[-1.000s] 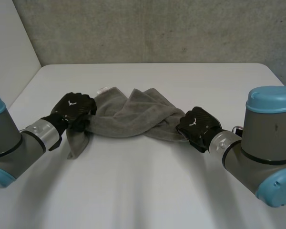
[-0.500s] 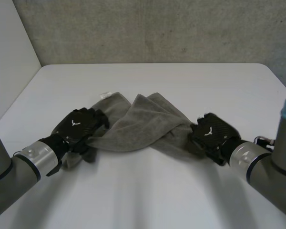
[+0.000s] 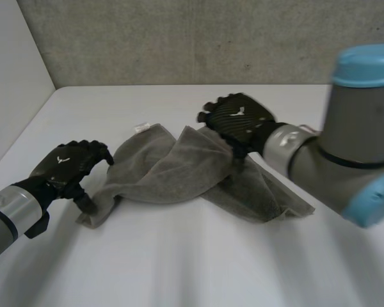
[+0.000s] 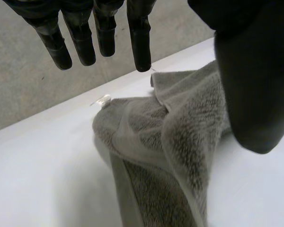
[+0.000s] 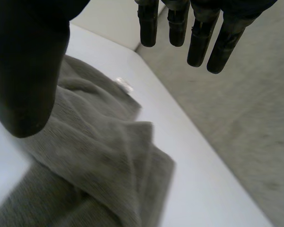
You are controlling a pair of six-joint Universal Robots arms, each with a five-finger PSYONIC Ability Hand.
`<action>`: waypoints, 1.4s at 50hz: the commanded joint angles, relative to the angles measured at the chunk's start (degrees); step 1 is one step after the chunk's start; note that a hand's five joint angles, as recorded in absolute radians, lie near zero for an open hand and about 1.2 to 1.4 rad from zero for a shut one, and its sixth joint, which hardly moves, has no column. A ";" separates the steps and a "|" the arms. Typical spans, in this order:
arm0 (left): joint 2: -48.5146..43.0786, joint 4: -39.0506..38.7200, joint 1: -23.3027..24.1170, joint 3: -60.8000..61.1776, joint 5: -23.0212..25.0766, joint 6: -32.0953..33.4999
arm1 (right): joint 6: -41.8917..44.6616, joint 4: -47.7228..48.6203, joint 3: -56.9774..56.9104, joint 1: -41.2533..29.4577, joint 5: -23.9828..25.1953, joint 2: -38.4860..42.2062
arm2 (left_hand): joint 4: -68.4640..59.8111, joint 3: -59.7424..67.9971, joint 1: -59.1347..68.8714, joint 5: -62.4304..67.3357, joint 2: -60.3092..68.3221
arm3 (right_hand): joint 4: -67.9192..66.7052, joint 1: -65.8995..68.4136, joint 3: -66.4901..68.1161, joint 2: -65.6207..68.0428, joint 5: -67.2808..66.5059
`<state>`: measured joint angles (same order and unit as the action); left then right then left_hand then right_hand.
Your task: Fold the towel.
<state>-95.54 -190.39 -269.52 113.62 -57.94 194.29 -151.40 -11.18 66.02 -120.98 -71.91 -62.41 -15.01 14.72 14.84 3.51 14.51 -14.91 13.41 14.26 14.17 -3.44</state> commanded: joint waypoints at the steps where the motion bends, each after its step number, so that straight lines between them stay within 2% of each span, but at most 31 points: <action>1: 0.00 -0.16 -1.63 2.31 0.10 -0.14 | -5.30 -5.86 -17.73 -2.24 0.10 15.88 | 3.61 -3.33 -3.45 -2.11 -3.12 | 4.91 -3.41 -4.26 -4.17 3.44; 3: 0.00 -0.16 -1.71 2.75 0.10 -0.23 | -5.66 -6.57 -20.84 -2.24 -0.34 19.08 | 3.61 -3.33 -3.45 -2.11 -3.12 | 3.99 -2.48 -3.34 -3.24 2.52; 5: -0.17 -0.42 -1.63 3.19 0.10 -0.14 | -5.75 -8.58 -26.53 -2.24 -1.04 24.76 | 3.61 -3.33 -3.45 -2.11 -3.12 | -4.71 6.21 5.36 5.45 -6.18; 8: -0.61 -0.42 -1.45 3.28 0.10 -0.23 | -5.83 -9.47 -29.11 -2.24 -1.66 27.25 | 3.45 -3.16 -3.28 -1.95 -2.95 | -10.65 12.15 11.30 11.39 -12.12; 10: -0.70 -0.51 -1.36 3.28 0.19 -0.23 | -5.66 -11.13 -33.04 -2.24 -3.93 31.19 | 3.45 -3.16 -3.28 -1.95 -2.95 | -18.69 20.19 19.34 19.43 -20.16; 13: -0.79 -0.60 -1.19 3.36 0.19 -0.23 | -5.40 -12.98 -35.16 -2.24 -6.22 33.48 | 3.61 -3.32 -3.45 -2.11 -3.12 | -23.91 25.42 24.56 24.66 -25.38; 18: -0.79 -0.69 -1.01 3.63 0.19 -0.23 | -5.31 -14.30 -35.08 -2.15 -6.49 33.49 | 3.45 -3.16 -3.28 -1.95 -2.95 | -29.99 31.49 30.64 30.73 -31.46; 19: -0.79 -0.69 -1.01 3.63 0.19 -0.23 | -5.22 -14.65 -34.82 -2.15 -6.58 33.05 | 3.45 -3.16 -3.28 -1.95 -2.95 | -37.65 39.16 38.30 38.40 -39.12; 20: -0.79 -0.69 -0.92 3.63 0.19 -0.23 | -5.22 -14.66 -34.82 -2.15 -6.58 33.05 | 3.45 -3.16 -3.28 -1.95 -2.95 | -37.73 39.23 38.38 38.47 -39.20; 22: -0.79 -0.69 -0.92 3.63 0.19 -0.23 | -5.31 -15.53 -32.99 -1.54 -7.02 30.26 | 3.61 -3.33 -3.45 -2.11 -3.12 | -64.98 66.48 65.63 65.72 -66.44; 25: -0.79 -0.69 -0.75 3.72 0.19 -0.23 | -5.48 -15.71 -30.69 -1.36 -6.49 27.51 | 3.61 -3.33 -3.45 -2.11 -3.12 | -65.09 66.59 65.74 65.83 -66.56; 27: -0.96 -0.69 -0.57 3.89 0.19 -0.23 | -5.40 -14.40 -22.29 -0.93 -6.14 19.90 | 3.61 -3.33 -3.45 -2.11 -3.12 | -65.09 66.59 65.74 65.83 -66.56; 34: -2.98 -0.95 1.54 4.77 0.19 -0.41 | -3.20 -10.61 -7.48 0.66 -5.53 9.32 | 3.45 -3.16 -3.28 -1.95 -2.95 | -65.09 66.59 65.74 65.83 -66.56; 38: -4.91 -0.95 3.90 4.77 0.10 -1.72 | 4.86 -10.35 4.17 2.24 -4.65 3.01 | 3.11 -2.82 -2.95 -1.61 -2.62 | -65.09 66.59 65.74 65.83 -66.56; 43: -6.58 -0.95 6.19 4.77 0.10 -2.43 | 11.90 -10.70 13.14 3.73 -4.65 -0.69 | 2.94 -2.65 -2.78 -1.44 -2.45 | -64.98 66.48 65.63 65.72 -66.45; 44: -7.11 -0.95 6.89 4.77 0.10 -2.52 | 13.49 -10.79 15.34 3.91 -4.65 -1.57 | 2.94 -2.65 -2.78 -1.44 -2.45 | -43.50 45.00 44.15 44.24 -44.97; 45: -7.11 -0.95 6.90 4.77 0.10 -2.52 | 13.50 -10.79 15.37 3.91 -4.65 -1.58 | 2.94 -2.65 -2.78 -1.44 -2.45 | -43.28 44.79 43.93 44.03 -44.75; 46: -7.46 -0.95 7.42 4.86 0.10 -2.43 | 14.55 -10.79 16.85 3.91 -4.73 -2.45 | 2.94 -2.65 -2.78 -1.44 -2.45 | -20.30 21.80 20.95 21.04 -21.77; 47: -7.73 -0.95 7.78 4.95 0.10 -2.43 | 14.56 -10.79 16.86 3.91 -4.74 -2.46 | 2.94 -2.65 -2.78 -1.44 -2.45 | -20.07 21.57 20.72 20.81 -21.54; 48: -7.73 -0.95 7.78 4.95 0.10 -2.43 | 15.08 -10.79 17.64 3.91 -4.74 -3.07 | 2.94 -2.65 -2.78 -1.44 -2.45 | -9.91 11.41 10.56 10.65 -11.38; 52: -8.17 -0.95 8.04 4.86 0.10 -2.43 | 14.56 -10.35 16.43 3.47 -4.74 -4.56 | 2.94 -2.65 -2.78 -1.44 -2.45 | -4.62 6.12 5.27 5.36 -6.09; 61: -9.22 -1.57 7.87 4.33 0.02 -2.43 | 9.20 -10.35 7.37 2.68 -4.65 -3.60 | 2.44 -2.15 -2.27 -0.94 -1.94 | -4.09 5.59 4.74 4.83 -5.56; 70: -11.07 -3.15 7.95 2.84 -0.07 -2.52 | 6.82 -10.53 -2.03 -1.97 -5.53 4.83 | 1.43 -1.14 -1.26 0.07 -0.93 | -5.10 6.60 5.75 5.84 -6.57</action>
<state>-105.60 -192.93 -261.64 117.40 -57.93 191.86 -143.71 -21.62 68.26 -120.31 -76.98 -61.95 -15.00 14.72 14.84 3.51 14.51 -21.88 22.52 22.53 22.70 -9.88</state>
